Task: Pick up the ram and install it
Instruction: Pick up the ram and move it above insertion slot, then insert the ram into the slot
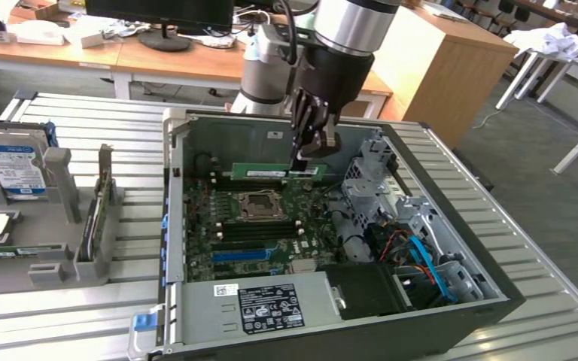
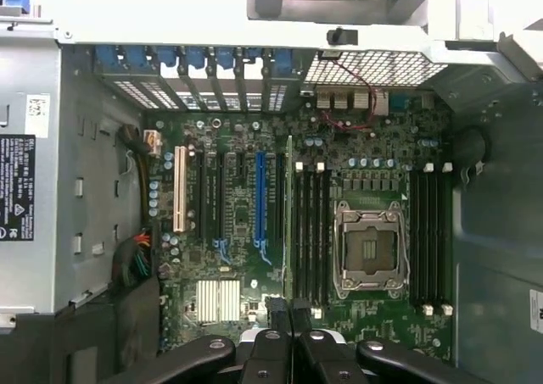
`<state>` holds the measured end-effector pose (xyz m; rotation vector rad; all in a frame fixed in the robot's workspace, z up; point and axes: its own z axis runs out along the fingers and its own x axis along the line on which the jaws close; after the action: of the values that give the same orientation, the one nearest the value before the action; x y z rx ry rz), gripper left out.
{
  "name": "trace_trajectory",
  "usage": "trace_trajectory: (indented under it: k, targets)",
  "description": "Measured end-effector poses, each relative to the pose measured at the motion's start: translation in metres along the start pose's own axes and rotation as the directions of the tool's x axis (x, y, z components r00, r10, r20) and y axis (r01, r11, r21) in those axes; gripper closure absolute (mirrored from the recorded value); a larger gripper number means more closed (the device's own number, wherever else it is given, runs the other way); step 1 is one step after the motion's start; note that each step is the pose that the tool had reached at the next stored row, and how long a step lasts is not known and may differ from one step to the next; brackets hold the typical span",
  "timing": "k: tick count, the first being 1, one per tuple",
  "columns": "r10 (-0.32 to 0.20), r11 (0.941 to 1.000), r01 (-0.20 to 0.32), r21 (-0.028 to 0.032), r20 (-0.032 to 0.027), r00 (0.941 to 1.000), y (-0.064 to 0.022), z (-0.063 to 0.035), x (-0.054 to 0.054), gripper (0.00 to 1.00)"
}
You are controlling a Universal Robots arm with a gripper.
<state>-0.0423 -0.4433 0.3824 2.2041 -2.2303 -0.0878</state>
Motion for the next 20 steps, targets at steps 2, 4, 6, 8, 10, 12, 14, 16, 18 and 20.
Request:
trace_trajectory:
  k: [2, 4, 6, 8, 10, 12, 14, 16, 18, 20]
  targets:
    - [0.000, 1.0000, 0.000, 0.0000, 0.0000, 1.0000, 0.0000, 0.0010, -0.005, 0.88]
    - [0.000, 1.0000, 0.000, 0.0000, 0.0001, 1.0000, 0.0000, 0.0020, -0.010, 0.88]
    - [0.000, 1.0000, 0.000, 0.0000, -0.0001, 1.0000, 0.0000, 0.0028, -0.015, 0.88]
    - [0.000, 1.0000, 0.000, 0.0001, 0.0000, 1.0000, 0.0001, 0.0037, -0.019, 0.88]
    - [0.000, 1.0000, 0.000, 0.0000, -0.0001, 1.0000, 0.0001, 0.0045, -0.023, 0.88]
    - [0.000, 1.0000, 0.000, 0.0000, -0.0001, 1.0000, 0.0001, 0.0052, -0.027, 0.88]
    - [0.000, 1.0000, 0.000, 0.0000, -0.0001, 1.0000, 0.0001, 0.0056, -0.029, 0.88]
    - [0.000, 1.0000, 0.000, 0.0000, 0.0000, 1.0000, 0.0001, 0.0058, -0.029, 0.88]
    - [0.000, 1.0000, 0.000, 0.0000, 0.0000, 1.0000, 0.0001, 0.0058, -0.029, 0.88]
    - [0.000, 1.0000, 0.000, 0.0000, 0.0000, 1.0000, 0.0001, 0.0058, -0.029, 0.88]
